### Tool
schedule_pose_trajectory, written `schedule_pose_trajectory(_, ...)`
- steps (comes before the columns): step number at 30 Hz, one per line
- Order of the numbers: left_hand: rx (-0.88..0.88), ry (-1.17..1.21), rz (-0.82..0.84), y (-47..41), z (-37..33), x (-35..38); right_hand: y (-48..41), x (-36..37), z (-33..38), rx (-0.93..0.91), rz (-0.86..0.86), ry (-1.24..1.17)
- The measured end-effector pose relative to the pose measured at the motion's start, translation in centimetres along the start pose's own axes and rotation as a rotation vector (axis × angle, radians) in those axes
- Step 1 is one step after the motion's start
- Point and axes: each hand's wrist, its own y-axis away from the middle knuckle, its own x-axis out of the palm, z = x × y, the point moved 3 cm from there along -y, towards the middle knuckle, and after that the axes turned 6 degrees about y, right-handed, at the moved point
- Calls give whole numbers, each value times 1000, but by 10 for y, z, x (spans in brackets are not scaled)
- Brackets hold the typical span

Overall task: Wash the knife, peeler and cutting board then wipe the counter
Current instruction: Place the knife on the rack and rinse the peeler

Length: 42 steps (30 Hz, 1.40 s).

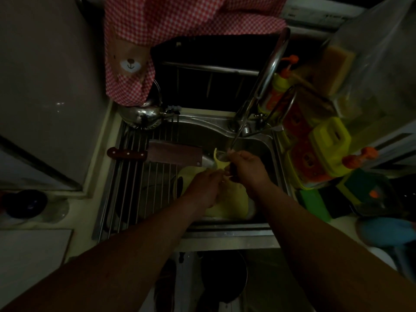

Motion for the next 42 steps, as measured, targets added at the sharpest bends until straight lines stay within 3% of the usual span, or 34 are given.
schedule_pose_trajectory(8, 4, 146, 7, 6, -5, -9, 6, -7, -6, 96, 136, -81)
schedule_pose_trajectory(14, -60, 192, 31, 3, 0, -15, 11, -5, 3, 122, 138, -58)
schedule_pose_trajectory(19, -44, 239, 45, -2, 3, -22, 13, -2, 6, 163, 173, -201)
schedule_pose_trajectory(23, 113, 98, 36, -5, -2, -25, 15, -4, 3, 312, 201, -265)
schedule_pose_trajectory(27, 221, -106, -12, -9, 3, -32, 18, -4, 2, 302, 250, -203)
schedule_pose_trajectory(31, 382, -358, -58, -5, 3, -45, 17, 2, -9, 274, 118, -44)
schedule_pose_trajectory(36, 578, -809, -170, 6, 24, -115, 27, 51, -28, 311, 316, 96)
schedule_pose_trajectory(39, 665, -750, -235, 18, 33, -166, 35, 85, -18, 234, 376, 169)
schedule_pose_trajectory(42, 639, -709, -218, 16, 36, -190, 35, 102, -19, 220, 347, 212)
